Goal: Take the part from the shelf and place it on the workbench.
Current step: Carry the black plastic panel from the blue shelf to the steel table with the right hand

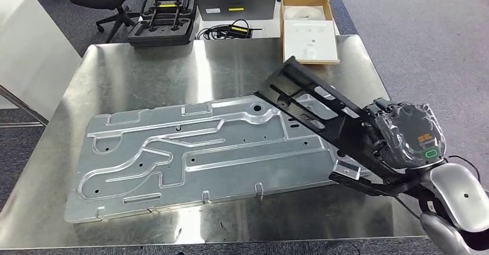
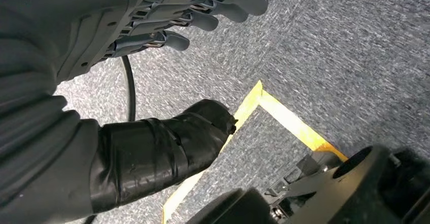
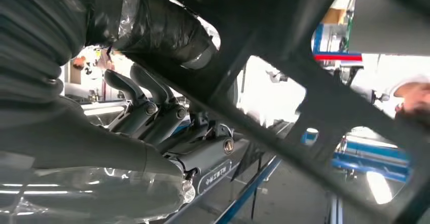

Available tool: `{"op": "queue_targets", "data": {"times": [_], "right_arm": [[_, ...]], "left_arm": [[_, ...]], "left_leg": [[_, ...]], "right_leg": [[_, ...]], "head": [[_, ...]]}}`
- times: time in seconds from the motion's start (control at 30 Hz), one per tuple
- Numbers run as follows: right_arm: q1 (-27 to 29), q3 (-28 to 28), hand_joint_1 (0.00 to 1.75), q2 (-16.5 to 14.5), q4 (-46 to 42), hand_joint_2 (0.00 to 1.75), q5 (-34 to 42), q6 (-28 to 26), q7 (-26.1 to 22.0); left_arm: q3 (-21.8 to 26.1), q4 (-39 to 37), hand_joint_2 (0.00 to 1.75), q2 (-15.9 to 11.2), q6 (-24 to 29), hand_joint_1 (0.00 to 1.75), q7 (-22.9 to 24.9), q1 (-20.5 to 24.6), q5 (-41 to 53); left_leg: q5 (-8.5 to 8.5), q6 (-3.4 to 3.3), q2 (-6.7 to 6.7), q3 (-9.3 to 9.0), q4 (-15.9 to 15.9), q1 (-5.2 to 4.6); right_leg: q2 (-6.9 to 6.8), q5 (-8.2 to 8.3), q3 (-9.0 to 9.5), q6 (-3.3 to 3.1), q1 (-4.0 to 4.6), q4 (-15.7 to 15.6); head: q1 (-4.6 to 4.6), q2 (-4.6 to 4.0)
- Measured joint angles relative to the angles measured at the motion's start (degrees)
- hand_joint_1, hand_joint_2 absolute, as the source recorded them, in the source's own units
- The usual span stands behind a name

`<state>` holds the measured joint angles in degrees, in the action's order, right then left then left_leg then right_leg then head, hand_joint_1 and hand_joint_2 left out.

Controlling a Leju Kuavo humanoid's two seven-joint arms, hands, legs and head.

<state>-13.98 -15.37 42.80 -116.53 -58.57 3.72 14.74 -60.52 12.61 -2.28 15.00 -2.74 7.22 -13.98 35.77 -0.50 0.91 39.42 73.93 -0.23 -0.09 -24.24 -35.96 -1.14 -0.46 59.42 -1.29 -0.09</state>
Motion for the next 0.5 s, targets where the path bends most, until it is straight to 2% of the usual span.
{"op": "queue_targets", "data": {"times": [0.03,0.1,0.17,0.27,0.3,0.33,0.37,0.43,0.47,0.5], "right_arm": [[0.0,-0.3,1.75,0.1,0.2,1.75,0.0,0.0,0.0],[0.0,-0.6,1.75,0.5,0.6,1.75,0.0,0.0,-0.2],[0.0,-0.9,1.75,1.0,0.9,1.75,0.0,0.0,-0.3],[0.2,-1.4,1.75,1.5,1.3,1.75,0.0,-0.1,-0.4],[0.2,-1.5,1.75,1.7,1.5,1.75,0.0,-0.1,-0.4],[0.3,-1.6,1.75,1.9,1.6,1.75,0.0,-0.1,-0.4],[0.3,-1.6,1.75,2.1,1.7,1.75,-0.1,-0.1,-0.4],[0.4,-1.8,1.75,2.3,2.0,1.75,-0.5,0.0,-0.6],[0.5,-1.9,1.75,2.4,2.2,1.75,-0.9,0.1,-0.7],[0.6,-2.0,1.75,2.5,2.5,1.75,-1.3,0.4,-1.0]], "left_arm": [[0.0,0.0,1.75,0.0,-0.1,0.00,0.0,0.0,0.0],[0.0,0.0,1.75,-0.1,-0.3,0.00,0.0,0.0,0.0],[0.0,0.0,1.75,-0.2,-0.3,0.00,0.0,0.2,0.2],[0.0,0.0,1.75,-0.3,-0.2,0.00,0.1,0.2,0.5],[0.0,0.0,1.75,-0.3,-0.2,0.00,0.1,0.2,0.6],[0.0,0.0,1.75,-0.3,-0.2,0.00,0.1,0.2,0.6],[0.0,0.0,1.75,-0.3,-0.2,0.00,0.1,0.2,0.6],[-0.1,0.0,1.75,-0.3,0.0,0.00,0.1,0.3,0.7],[-0.1,0.0,1.75,-0.3,0.2,0.00,0.1,0.3,0.8],[-0.1,0.0,1.75,-0.4,0.4,0.00,0.1,0.2,0.9]], "left_leg": [[-1.31,-0.06,-0.02,-0.71,-1.8,0.05],[-5.26,-0.42,-0.04,-4.15,-9.3,0.06],[-7.21,-0.84,-0.03,-6.46,-14.6,-0.23],[-8.67,-1.62,0.03,-6.64,-15.7,-0.45],[-9.30,-1.91,-0.02,-6.54,-16.1,-0.37],[-9.89,-2.28,-0.12,-6.34,-16.5,-0.26],[-10.35,-2.56,-0.22,-6.03,-16.8,-0.15],[-10.91,-2.96,-0.31,-5.13,-16.9,-0.22],[-11.15,-2.97,-0.33,-4.65,-16.9,-0.23],[-11.45,-2.94,-0.34,-4.19,-16.9,-0.22]], "right_leg": [[-0.01,0.00,0.01,0.00,0.00,0.0],[-0.01,0.06,0.06,0.07,-0.01,0.0],[0.01,0.31,-0.08,0.41,-0.03,0.1],[0.06,0.76,-0.50,1.39,-0.17,0.0],[0.09,0.24,-0.70,1.70,-0.22,0.4],[0.13,-1.16,-1.18,1.97,-0.25,1.6],[0.16,-3.29,-1.99,2.17,-0.28,3.9],[0.15,-7.93,-4.10,2.57,-0.40,10.9],[0.15,-9.12,-4.70,2.78,-0.51,13.7],[0.15,-9.31,-4.51,3.00,-0.65,14.8]], "head": [[0.00,0.00],[-0.01,0.00],[0.01,0.00],[0.04,0.00],[0.08,0.00],[0.11,0.00],[0.16,0.00],[0.21,0.00],[0.22,0.00],[0.21,0.00]]}}
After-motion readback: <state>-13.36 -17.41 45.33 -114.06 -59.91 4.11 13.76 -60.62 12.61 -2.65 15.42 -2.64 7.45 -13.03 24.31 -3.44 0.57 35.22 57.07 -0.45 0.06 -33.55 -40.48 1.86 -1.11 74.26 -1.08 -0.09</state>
